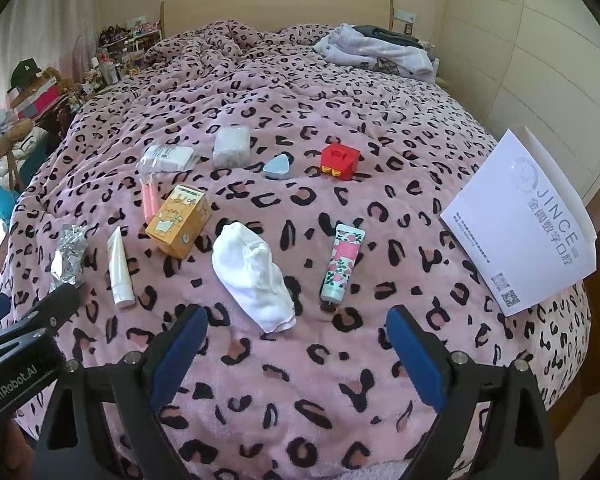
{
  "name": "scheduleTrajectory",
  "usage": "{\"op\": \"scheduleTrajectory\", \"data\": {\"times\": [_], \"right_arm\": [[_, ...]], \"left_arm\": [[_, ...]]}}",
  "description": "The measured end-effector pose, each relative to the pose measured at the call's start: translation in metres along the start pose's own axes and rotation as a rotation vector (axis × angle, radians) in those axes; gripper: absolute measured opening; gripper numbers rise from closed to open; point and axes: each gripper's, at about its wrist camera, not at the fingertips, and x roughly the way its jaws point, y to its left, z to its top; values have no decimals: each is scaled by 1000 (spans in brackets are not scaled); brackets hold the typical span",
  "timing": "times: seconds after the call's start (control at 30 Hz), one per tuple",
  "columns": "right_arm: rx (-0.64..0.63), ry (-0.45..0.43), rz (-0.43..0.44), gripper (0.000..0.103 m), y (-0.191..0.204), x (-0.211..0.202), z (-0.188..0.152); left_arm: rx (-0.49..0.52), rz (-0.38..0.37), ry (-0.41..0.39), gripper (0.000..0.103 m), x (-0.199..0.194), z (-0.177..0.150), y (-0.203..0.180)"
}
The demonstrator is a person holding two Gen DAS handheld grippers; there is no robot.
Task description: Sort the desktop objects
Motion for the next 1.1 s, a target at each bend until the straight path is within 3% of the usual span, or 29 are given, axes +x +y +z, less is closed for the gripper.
{"op": "scheduleTrajectory", "data": {"times": [1.1], "right_arm": [[-6, -5, -1, 94, 2, -3, 1]], "left_arm": [[11, 8, -1, 102, -2, 1, 0]]}}
